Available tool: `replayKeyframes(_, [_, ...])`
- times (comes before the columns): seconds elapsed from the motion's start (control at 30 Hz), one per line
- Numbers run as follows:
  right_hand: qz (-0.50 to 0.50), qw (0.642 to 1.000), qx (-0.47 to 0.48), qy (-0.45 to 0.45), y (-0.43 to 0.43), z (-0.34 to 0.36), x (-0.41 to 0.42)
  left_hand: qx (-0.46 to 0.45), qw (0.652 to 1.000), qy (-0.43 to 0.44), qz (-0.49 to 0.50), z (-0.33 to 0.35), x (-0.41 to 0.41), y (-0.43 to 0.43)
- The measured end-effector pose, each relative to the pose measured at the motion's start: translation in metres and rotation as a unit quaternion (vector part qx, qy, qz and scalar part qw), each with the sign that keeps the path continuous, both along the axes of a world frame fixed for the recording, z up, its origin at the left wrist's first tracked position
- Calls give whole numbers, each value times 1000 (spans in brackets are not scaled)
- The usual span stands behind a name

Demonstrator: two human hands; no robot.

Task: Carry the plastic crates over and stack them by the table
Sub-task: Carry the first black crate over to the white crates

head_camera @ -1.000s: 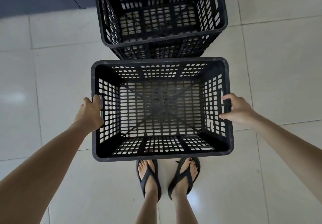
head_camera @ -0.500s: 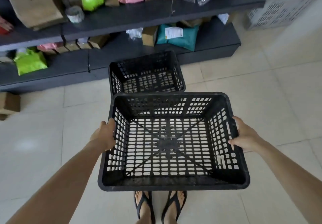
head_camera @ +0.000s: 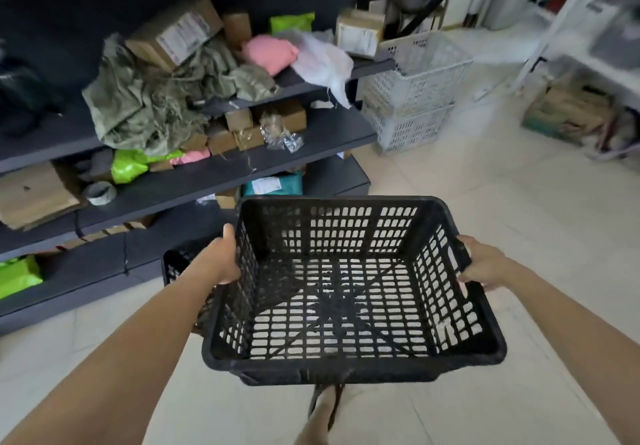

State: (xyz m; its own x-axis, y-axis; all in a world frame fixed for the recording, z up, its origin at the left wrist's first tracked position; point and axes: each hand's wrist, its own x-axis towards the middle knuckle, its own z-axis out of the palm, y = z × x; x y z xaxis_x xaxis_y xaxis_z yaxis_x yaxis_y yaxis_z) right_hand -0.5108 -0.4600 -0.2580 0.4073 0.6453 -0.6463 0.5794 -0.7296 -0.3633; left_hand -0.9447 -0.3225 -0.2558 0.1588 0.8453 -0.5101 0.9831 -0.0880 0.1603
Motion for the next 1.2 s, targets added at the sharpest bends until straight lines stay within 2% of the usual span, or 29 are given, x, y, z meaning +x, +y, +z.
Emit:
replayKeyframes(0.1, [-48, 999, 5, 15, 15, 23, 43, 1, 999, 7, -34, 16, 48, 36])
replayKeyframes(0.2, [-62, 998, 8, -10, 32, 44, 85, -16, 998, 30, -58, 27, 98, 72])
replayKeyframes(0.3, [-81, 996, 9, -25, 50, 58, 129, -25, 997, 13, -75, 37, 151, 104])
replayKeyframes(0.53, [-72, 995, 13, -64, 98, 73, 264, -40, 994, 19, -96, 53, 295, 168])
replayKeyframes(0.7, [-6, 992, 33, -125, 145, 76, 380, -42, 997, 22, -68, 72, 415, 209])
replayKeyframes(0.87, [25, 986, 64, -154, 212, 91, 501, -62, 997, -32, 15, 92, 523, 252])
replayKeyframes(1.0, [45, 983, 74, -162, 282, 108, 578, -65, 993, -73, 59, 102, 590, 303])
replayKeyframes(1.2, [69, 980, 79, -167, 414, 118, 669, -56, 990, -88, 95, 101, 669, 410])
